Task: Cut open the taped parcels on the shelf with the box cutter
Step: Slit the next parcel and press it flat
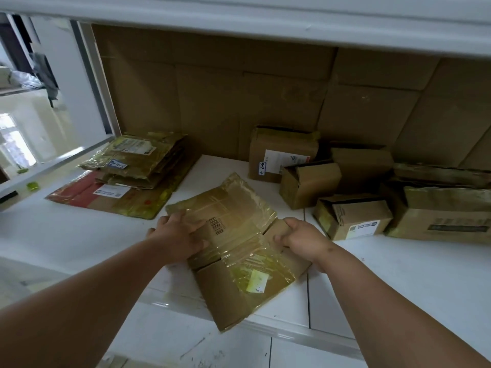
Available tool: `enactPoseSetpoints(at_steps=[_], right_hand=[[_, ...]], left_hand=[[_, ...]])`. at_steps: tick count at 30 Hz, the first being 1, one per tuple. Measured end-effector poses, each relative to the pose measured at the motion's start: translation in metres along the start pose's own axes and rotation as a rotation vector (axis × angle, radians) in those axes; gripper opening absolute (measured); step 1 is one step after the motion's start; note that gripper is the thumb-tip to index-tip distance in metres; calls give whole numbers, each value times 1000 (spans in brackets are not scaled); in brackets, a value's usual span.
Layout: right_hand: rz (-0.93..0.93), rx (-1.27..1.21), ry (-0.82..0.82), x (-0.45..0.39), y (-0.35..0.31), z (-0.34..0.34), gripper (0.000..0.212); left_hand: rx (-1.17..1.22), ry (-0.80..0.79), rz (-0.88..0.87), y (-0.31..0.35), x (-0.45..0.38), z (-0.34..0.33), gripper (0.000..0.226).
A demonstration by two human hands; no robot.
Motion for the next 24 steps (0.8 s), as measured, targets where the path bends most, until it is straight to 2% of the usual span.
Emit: enactPoseSetpoints(at_steps=[2,4,7,10,13,15,17,19,21,24], right_hand=[[46,-2,40,2,-6,2,37],[85,-25,79,3,-13,5,50],[137,-58,111,2,-23,7,49],[177,-148,163,-1,-33,11,47],[189,-286,266,-5,-42,17,42],[186,-366,309,-9,-49,17,32],[171,-417,332,-13,-57,14,33],[170,-445,368,-18,-66,8,33],[189,-479,408,-22,-79,2,28],[196,-531,429,-34,-105,-12,26]], left_hand=[[55,34,37,-6,5,4,68],[208,94,57,-8,12,12,71],[664,224,15,-10,24,26,85],[978,317,5,-16,31,39,101],[1155,290,-8,-20,28,45,104],[1267,180,-93,-16,20,45,99],[1247,107,-149,-16,15,48,100],[1158,123,-169,-25,10,59,104],[1064,173,-193,-36,6,74,105],[872,335,-186,-63,-1,108,98]])
Point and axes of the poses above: each hand's wrist, its own x-axis away from the middle knuckle, its own z-axis out of the back of the hand, y = z × x, the point moved 9 cm from there along -x, towards the middle knuckle, and after that the axes turned 5 degrees about -y, right-handed, at the moved point
